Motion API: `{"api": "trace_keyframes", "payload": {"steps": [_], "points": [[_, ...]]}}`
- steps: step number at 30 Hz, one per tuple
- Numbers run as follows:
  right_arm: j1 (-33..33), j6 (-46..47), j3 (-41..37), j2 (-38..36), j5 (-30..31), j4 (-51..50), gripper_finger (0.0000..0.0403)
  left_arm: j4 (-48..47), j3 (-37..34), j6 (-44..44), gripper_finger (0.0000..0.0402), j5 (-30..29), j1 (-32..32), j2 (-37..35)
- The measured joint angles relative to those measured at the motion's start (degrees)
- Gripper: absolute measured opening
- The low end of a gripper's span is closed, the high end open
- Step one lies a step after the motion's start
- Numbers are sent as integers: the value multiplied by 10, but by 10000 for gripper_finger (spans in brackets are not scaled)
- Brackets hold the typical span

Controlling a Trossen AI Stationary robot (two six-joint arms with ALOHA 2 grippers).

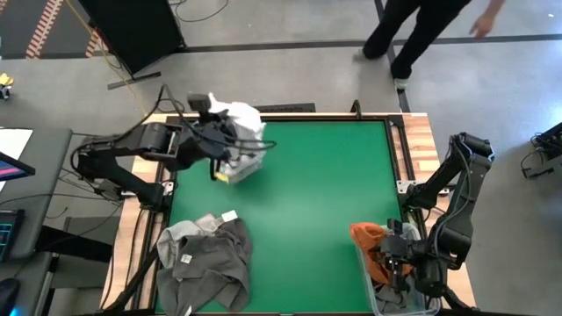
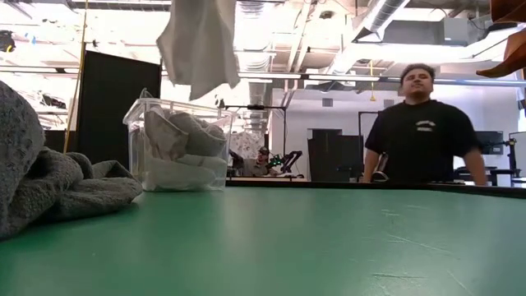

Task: Sort towels by color in basket
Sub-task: Put the white towel into the top transparent bin

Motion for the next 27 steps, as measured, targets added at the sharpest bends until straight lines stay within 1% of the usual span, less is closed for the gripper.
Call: {"api": "trace_keyframes", "payload": {"steps": [4,9,13,16,19,22,27], "points": [[0,0,0,0,0,0,128,-29,-12,-78,0,1,34,-15],[0,0,0,0,0,2,128,-56,-26,-139,0,8,75,-20],[0,0,0,0,-2,2,128,-55,-46,-161,0,57,116,-20],[0,0,0,0,-2,2,128,-38,-75,-169,0,111,157,-19],[0,1,0,0,-2,2,128,2,-114,-162,0,166,197,-20],[0,1,0,0,-2,5,128,49,-157,-147,0,197,230,-20],[0,1,0,0,-2,11,128,128,-237,-127,0,268,279,-20]]}}
